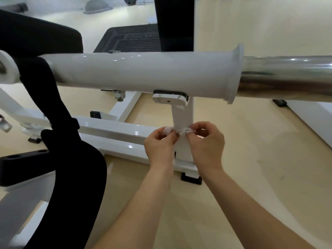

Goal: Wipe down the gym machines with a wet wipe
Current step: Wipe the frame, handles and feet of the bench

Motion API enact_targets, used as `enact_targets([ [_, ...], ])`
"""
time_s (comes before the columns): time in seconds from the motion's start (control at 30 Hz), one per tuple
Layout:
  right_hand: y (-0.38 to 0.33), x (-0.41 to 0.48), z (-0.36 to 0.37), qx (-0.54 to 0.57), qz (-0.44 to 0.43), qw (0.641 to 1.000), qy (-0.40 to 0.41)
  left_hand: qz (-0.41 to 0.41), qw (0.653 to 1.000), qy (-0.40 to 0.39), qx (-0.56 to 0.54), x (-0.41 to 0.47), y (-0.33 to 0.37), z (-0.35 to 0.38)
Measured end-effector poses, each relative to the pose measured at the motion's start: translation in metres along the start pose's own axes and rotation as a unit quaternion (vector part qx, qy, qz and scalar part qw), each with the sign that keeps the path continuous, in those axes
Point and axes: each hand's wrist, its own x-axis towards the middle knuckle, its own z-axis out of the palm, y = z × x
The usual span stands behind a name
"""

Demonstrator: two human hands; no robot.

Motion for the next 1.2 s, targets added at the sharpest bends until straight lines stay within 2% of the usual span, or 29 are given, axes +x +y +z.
enact_targets([
  [0.13,-0.025,0.004,0.001,0.065,-0.036,0.997,0.013,0.086,0.995,-0.024,-0.041,-0.003,0.03,0.008],
  [0.23,-0.025,0.008,0.002,0.09,-0.013,0.996,0.018,0.12,0.992,-0.013,-0.031,-0.003,0.031,0.012],
  [0.3,-0.016,0.007,0.002,0.072,-0.004,0.997,0.007,0.107,0.994,0.002,-0.003,-0.002,0.022,0.011],
  [0.5,0.022,-0.003,0.001,-0.015,0.06,0.998,-0.015,-0.015,0.998,0.027,0.047,0.002,-0.011,-0.001],
  [0.57,0.021,-0.006,0.0,-0.008,0.077,0.997,-0.009,0.003,0.999,0.026,0.028,-0.003,-0.003,0.002],
  [0.67,-0.007,-0.014,0.0,0.054,0.058,0.997,-0.005,0.05,0.999,-0.004,-0.014,-0.022,0.025,0.01],
  [0.73,-0.036,-0.022,-0.005,0.102,0.046,0.993,-0.027,0.057,0.996,-0.018,-0.062,-0.039,0.041,0.01],
  [0.8,-0.061,-0.03,-0.017,0.188,0.1,0.974,-0.082,0.053,0.995,-0.009,-0.089,-0.055,0.05,0.005],
  [0.87,-0.079,-0.037,-0.028,0.259,0.163,0.937,-0.169,0.067,0.996,0.015,-0.056,-0.067,0.053,-0.006],
  [0.9,-0.085,-0.042,-0.031,0.243,0.157,0.936,-0.2,0.071,0.997,0.017,-0.03,-0.072,0.054,-0.012],
  [0.93,-0.088,-0.046,-0.031,0.189,0.111,0.951,-0.218,0.072,0.997,0.014,-0.014,-0.075,0.055,-0.015],
  [1.0,-0.096,-0.053,-0.027,0.046,-0.066,0.977,-0.199,0.087,0.996,0.001,-0.031,-0.082,0.059,-0.02],
  [1.03,-0.1,-0.056,-0.026,-0.007,-0.165,0.97,-0.177,0.109,0.993,0.006,-0.048,-0.086,0.064,-0.022],
  [1.1,-0.11,-0.058,-0.025,-0.069,-0.326,0.935,-0.124,0.189,0.981,0.028,-0.041,-0.094,0.077,-0.025],
  [1.2,-0.122,-0.056,-0.028,-0.138,-0.455,0.879,-0.035,0.324,0.945,0.03,0.018,-0.096,0.105,-0.029],
])
